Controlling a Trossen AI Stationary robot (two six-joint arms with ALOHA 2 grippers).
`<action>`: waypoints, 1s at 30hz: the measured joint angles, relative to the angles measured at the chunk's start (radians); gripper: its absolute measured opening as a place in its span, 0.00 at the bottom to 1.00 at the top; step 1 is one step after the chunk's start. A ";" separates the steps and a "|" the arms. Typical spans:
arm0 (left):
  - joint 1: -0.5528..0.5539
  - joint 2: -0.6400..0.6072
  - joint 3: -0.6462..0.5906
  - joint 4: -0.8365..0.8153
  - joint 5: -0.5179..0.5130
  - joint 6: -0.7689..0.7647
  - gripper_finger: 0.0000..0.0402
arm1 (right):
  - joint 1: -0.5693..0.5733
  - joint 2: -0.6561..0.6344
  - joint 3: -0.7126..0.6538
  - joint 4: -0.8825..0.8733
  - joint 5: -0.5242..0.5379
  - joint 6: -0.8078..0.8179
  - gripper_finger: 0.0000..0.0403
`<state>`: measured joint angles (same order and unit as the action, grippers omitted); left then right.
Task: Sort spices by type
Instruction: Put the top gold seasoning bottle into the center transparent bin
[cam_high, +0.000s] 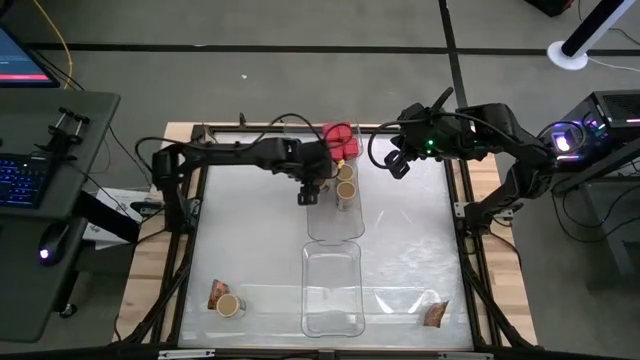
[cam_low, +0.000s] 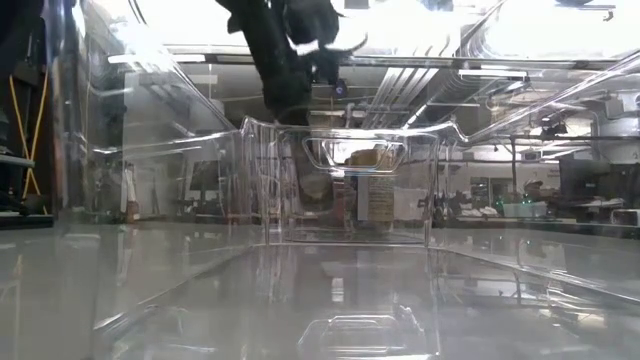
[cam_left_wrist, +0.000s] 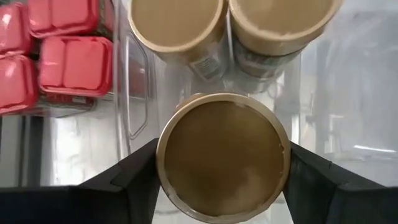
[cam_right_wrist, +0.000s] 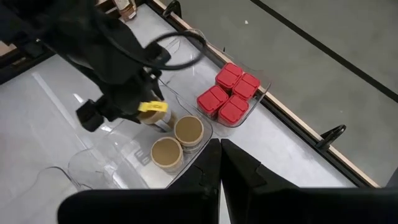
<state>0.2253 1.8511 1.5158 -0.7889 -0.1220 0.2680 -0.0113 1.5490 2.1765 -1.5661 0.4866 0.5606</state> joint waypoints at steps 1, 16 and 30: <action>0.005 0.010 0.000 0.001 0.004 0.005 0.63 | 0.000 0.000 0.000 0.000 0.000 0.000 0.00; 0.019 0.029 0.002 0.101 0.068 0.007 0.74 | 0.000 0.000 0.000 0.000 0.000 0.000 0.00; 0.023 -0.112 0.001 0.045 0.050 0.014 0.74 | 0.000 0.000 0.000 0.000 0.003 -0.011 0.00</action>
<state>0.2483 1.7392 1.5171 -0.7444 -0.0724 0.2825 -0.0113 1.5490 2.1765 -1.5659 0.4896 0.5495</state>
